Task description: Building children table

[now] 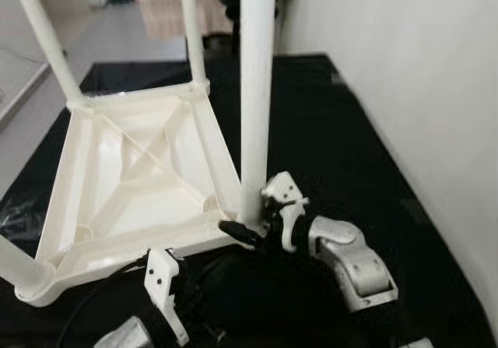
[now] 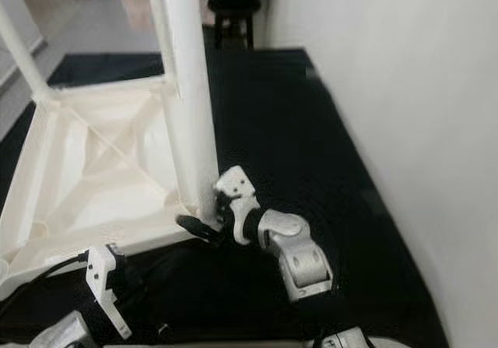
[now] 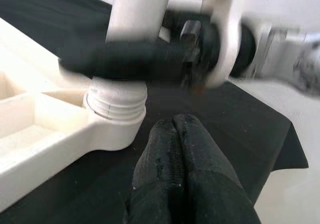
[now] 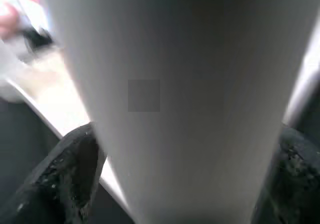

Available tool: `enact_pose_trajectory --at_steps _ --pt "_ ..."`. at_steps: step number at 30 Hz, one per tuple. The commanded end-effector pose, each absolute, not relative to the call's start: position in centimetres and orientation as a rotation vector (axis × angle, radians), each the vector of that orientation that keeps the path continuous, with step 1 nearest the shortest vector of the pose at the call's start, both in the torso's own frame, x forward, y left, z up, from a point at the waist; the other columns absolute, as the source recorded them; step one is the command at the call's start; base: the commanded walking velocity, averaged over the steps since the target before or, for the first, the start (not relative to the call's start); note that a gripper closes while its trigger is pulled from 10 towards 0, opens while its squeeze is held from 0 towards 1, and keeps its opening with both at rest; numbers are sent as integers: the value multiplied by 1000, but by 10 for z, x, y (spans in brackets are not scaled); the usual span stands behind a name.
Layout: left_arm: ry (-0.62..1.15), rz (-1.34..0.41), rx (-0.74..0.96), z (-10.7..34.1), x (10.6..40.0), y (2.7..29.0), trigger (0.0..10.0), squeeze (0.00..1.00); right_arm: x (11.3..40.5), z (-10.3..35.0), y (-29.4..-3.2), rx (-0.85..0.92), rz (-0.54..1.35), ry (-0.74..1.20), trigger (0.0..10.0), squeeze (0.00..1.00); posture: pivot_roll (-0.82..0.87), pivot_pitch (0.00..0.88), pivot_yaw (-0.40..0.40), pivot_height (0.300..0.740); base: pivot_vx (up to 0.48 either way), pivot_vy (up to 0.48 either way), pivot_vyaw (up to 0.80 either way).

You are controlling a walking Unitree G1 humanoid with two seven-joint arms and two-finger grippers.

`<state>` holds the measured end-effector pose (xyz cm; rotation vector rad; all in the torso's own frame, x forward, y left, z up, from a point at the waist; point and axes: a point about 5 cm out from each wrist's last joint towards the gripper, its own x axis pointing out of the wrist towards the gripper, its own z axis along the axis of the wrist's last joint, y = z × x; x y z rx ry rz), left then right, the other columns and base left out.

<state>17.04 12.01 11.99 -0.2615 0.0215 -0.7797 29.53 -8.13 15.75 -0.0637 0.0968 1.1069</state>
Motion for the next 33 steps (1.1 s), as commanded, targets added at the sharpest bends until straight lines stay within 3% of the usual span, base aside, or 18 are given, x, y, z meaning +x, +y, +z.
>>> enact_pose_trajectory --at_steps 1,6,9,10,12,13,18,29,30,31,33 --pt "51 -774 -265 115 170 121 10000 0 294 170 -78 -69 1210 36 10000 0 66 43 -46 740 0 0 0" --pt "48 -772 -262 115 171 119 10000 0 309 180 -92 -116 1405 23 10000 0 77 38 -53 740 0 0 0" --pt "48 -771 -260 115 171 119 10000 0 317 183 -94 -86 1427 26 10000 0 79 39 -54 740 0 0 0" --pt "48 -771 -259 115 171 119 10000 0 322 185 -95 -71 1424 19 3490 0 82 38 -55 740 0 0 0" --pt "48 -771 -259 115 171 119 10000 0 322 185 -95 -71 1424 19 3490 0 82 38 -55 740 0 0 0" --pt "48 -770 -257 115 171 119 10000 0 328 187 -96 -53 1422 19 0 0 82 40 -57 740 0 0 0" --pt "48 -767 -254 115 170 118 10000 0 339 190 -100 -33 1406 26 0 0 78 42 -60 740 0 0 0" --pt "46 -766 -262 115 170 118 10000 0 336 175 -117 -34 1318 41 0 0 57 60 -56 740 0 0 0" --pt "45 -766 -265 116 168 119 10000 0 332 163 -125 -55 1170 72 0 0 51 72 -62 740 0 0 0" --pt "45 -766 -265 116 168 119 10000 0 332 163 -125 -55 1170 72 0 0 51 72 -62 740 0 0 0" --pt "47 -766 -267 116 167 120 10000 0 331 138 -137 -11 525 114 0 0 51 78 -58 740 0 0 0"
